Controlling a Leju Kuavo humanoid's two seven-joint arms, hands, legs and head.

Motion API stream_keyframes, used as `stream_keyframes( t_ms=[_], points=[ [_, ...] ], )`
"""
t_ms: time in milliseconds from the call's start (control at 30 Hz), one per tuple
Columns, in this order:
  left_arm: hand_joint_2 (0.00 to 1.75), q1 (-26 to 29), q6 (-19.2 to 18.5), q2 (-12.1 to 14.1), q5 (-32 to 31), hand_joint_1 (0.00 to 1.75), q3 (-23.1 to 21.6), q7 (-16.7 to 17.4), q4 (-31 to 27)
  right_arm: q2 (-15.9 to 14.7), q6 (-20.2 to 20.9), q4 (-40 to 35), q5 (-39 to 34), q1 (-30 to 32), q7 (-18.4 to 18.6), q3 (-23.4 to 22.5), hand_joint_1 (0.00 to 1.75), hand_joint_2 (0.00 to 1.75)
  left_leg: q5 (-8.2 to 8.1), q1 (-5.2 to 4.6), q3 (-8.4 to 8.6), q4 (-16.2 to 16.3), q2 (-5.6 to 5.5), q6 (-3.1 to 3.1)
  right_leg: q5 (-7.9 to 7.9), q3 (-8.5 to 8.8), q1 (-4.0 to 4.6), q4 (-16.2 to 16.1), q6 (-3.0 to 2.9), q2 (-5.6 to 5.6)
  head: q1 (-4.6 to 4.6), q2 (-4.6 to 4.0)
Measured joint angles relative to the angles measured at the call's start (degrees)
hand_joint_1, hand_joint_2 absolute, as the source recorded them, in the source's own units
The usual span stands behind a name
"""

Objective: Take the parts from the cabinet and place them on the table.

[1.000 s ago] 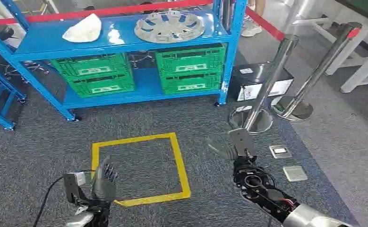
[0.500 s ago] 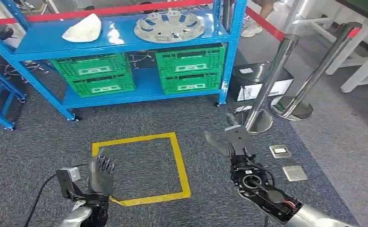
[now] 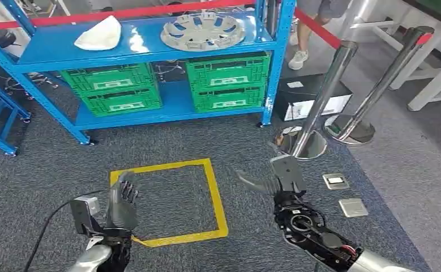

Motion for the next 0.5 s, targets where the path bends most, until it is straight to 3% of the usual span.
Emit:
stream_keyframes(
  t_ms=[500],
  points=[
    [0.00, 1.8, 1.7, 1.0, -2.2, 0.00, 0.0, 1.4, -4.4, 0.2, 1.2, 0.2, -0.2, -1.7, 1.9, 1.7, 0.00, 1.75, 0.02, 0.00, -0.04, 0.0, -0.02, 0.02, 0.02, -0.02, 0.00, 0.0, 0.03, -0.03, -0.02, 0.00]
  ],
)
